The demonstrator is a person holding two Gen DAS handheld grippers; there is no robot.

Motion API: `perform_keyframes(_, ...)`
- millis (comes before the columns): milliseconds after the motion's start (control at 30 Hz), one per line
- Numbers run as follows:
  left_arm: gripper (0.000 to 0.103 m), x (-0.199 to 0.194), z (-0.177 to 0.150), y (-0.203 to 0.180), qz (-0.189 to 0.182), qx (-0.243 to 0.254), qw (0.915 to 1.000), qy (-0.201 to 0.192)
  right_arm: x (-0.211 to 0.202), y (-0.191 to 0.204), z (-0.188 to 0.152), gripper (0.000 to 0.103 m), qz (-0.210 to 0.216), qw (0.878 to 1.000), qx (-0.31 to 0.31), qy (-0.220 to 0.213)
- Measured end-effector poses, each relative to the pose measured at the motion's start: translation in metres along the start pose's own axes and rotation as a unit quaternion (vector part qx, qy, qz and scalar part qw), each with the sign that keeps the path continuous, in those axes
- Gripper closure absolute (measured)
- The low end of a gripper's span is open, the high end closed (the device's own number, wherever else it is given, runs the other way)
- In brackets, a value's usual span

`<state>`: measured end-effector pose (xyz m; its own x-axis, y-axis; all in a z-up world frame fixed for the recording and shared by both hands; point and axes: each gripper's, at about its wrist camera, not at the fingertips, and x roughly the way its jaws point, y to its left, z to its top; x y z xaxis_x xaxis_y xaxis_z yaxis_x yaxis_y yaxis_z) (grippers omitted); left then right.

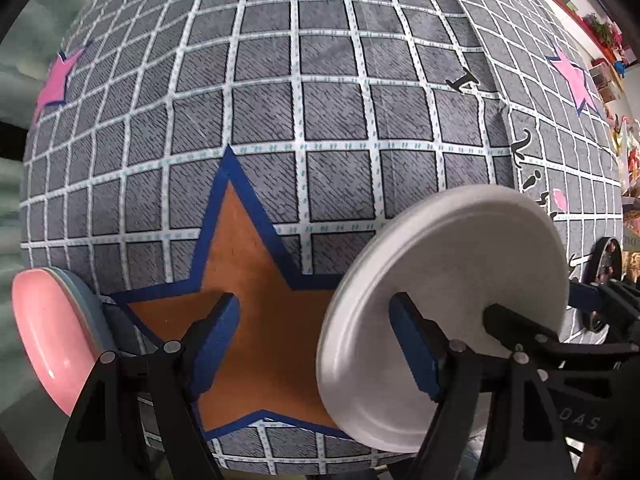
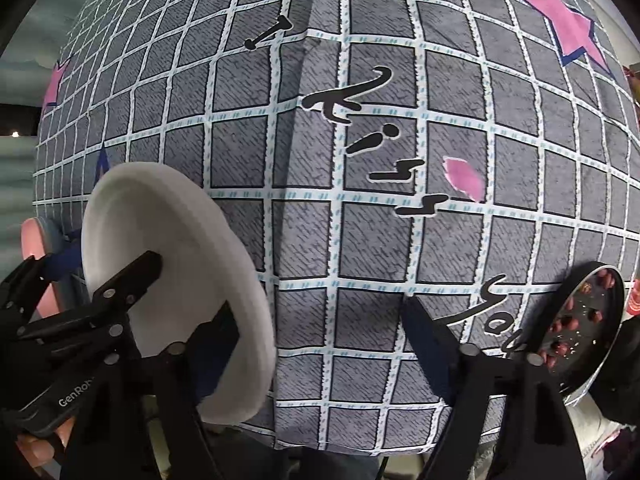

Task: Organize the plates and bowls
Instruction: 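Close the left gripper on the stacked bowls' rim, then lift the bowl stack with the left gripper and carry it over the pink plate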

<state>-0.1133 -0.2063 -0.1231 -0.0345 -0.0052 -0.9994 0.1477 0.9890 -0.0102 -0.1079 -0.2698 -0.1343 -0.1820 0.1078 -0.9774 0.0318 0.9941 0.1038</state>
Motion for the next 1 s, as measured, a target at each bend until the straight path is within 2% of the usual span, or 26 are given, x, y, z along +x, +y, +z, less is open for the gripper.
perform_keyframes(100, 0.027, 0.006, 0.001, 0.004, -0.017, -0.008, 0.9998, 0.008, -0.001, 0.002, 0.008, 0.029, 0.009, 1.000, -0.008, 0.002)
perform_keyframes(200, 0.030, 0.010, -0.006, 0.001, -0.013, -0.002, 0.9999, 0.006, -0.008, 0.005, 0.013, 0.045, 0.022, 0.999, -0.022, 0.007)
perform_keyframes(300, 0.040, 0.010, -0.008, -0.010, -0.015, 0.009, 0.9998, 0.008, -0.009, 0.012, 0.017, 0.061, 0.047, 0.998, -0.024, 0.018)
perform_keyframes(333, 0.051, 0.009, -0.007, -0.011, -0.023, 0.012, 0.9996, 0.010, -0.008, 0.015, 0.018, 0.066, 0.060, 0.998, -0.018, 0.024)
perform_keyframes(367, 0.063, 0.010, -0.008, -0.014, -0.037, 0.014, 0.9991, 0.013, -0.007, 0.018, 0.021, 0.066, 0.063, 0.998, -0.014, 0.027)
perform_keyframes(400, 0.064, 0.009, -0.009, -0.017, -0.039, 0.016, 0.9990, 0.016, -0.006, 0.020, 0.023, 0.066, 0.065, 0.997, -0.014, 0.030)
perform_keyframes(467, 0.064, 0.009, -0.011, -0.025, -0.025, 0.022, 0.9993, 0.018, -0.001, 0.025, 0.027, 0.077, 0.084, 0.995, -0.007, 0.047)
perform_keyframes(767, 0.065, -0.003, -0.013, -0.032, -0.016, 0.021, 0.9993, 0.028, -0.001, 0.045, 0.027, 0.077, 0.085, 0.995, -0.003, 0.054)
perform_keyframes(1000, 0.064, -0.020, -0.018, -0.020, -0.015, 0.018, 0.9994, 0.025, -0.012, 0.058, 0.023, 0.077, 0.083, 0.995, -0.014, 0.056)
